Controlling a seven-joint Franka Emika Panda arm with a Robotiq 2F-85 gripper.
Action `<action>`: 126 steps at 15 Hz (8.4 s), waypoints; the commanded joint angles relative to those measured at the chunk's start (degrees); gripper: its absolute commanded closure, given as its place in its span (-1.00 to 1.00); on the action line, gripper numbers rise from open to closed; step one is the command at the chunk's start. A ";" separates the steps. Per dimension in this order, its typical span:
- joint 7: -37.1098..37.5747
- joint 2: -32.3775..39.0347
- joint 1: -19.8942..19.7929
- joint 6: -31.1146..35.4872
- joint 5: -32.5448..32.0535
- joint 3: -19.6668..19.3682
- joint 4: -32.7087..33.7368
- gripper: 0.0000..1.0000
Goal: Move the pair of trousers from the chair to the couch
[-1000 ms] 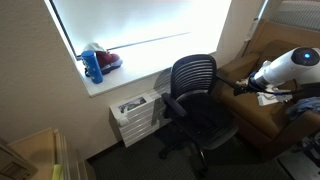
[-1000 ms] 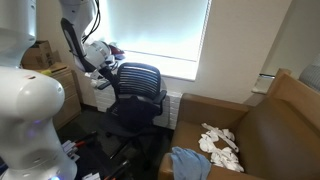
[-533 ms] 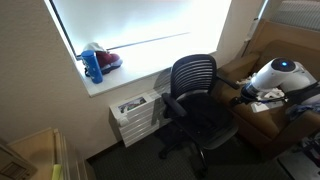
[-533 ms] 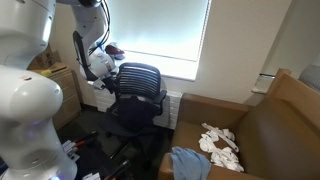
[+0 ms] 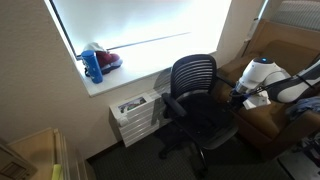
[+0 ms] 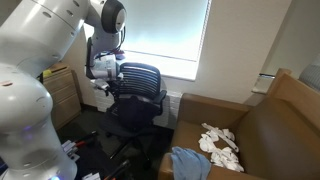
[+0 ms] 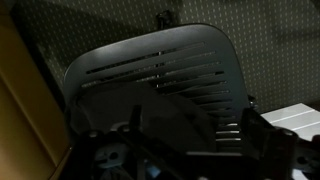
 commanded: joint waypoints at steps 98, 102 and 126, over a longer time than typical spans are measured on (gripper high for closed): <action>-43.77 -49.32 20.85 27.41 81.10 -42.35 7.55 0.99; -56.38 -56.37 25.06 7.49 94.70 -51.07 13.56 0.99; -75.92 -38.00 -14.83 -9.51 102.21 -45.82 38.79 0.99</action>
